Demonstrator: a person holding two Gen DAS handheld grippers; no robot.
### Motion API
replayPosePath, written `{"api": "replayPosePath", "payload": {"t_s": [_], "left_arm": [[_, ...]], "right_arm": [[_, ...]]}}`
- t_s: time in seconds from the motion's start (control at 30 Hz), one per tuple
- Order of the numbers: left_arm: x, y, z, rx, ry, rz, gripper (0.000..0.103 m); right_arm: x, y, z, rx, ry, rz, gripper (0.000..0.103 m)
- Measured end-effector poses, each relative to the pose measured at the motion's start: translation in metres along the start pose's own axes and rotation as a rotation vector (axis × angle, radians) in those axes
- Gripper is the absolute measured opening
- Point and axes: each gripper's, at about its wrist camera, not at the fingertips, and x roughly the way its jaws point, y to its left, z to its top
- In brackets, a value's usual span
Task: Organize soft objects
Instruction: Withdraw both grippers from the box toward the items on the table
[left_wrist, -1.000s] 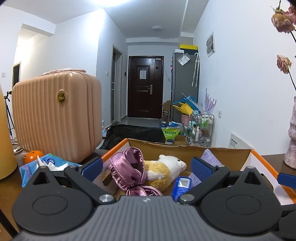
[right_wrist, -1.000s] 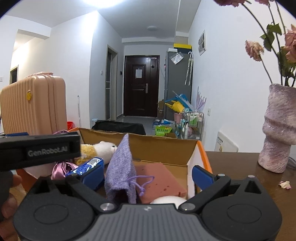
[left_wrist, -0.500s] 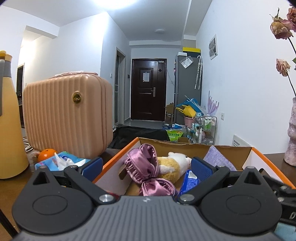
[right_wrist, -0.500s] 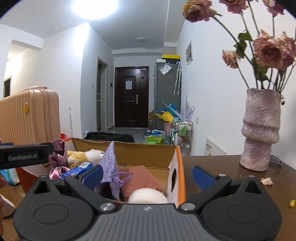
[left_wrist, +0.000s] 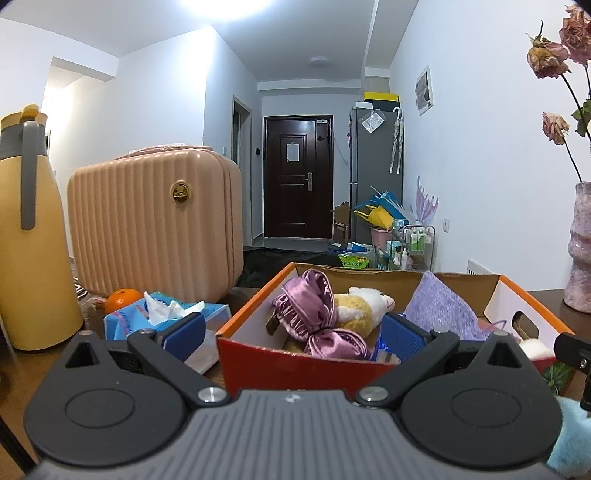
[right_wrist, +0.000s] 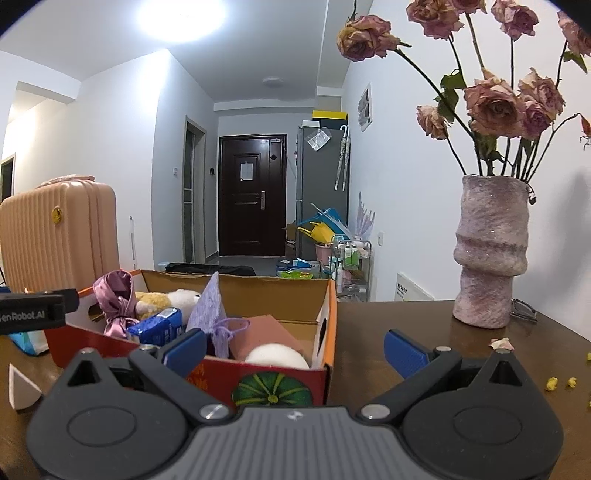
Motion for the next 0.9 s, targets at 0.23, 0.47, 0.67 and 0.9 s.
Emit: {"api": "replayPosePath", "payload": {"t_s": [0.23,0.47,0.67,0.9], "left_arm": [[-0.016,0.008,-0.005,0.007,0.006,-0.005,0.103],[-0.032,0.016,-0.01,0.013,0.015,-0.005,0.103],[-0.045,0.023,-0.014,0.017,0.022,-0.003,0.103],[-0.059,0.03,-0.019,0.024,0.033,-0.001,0.103]], "right_arm": [[-0.02,0.0,-0.007,0.001,0.009,-0.005,0.103],[-0.039,0.001,-0.013,-0.006,0.013,-0.003,0.103],[-0.055,0.001,-0.018,-0.01,0.018,0.003,0.103],[-0.07,0.002,-0.021,-0.017,0.02,0.009,0.103]]}}
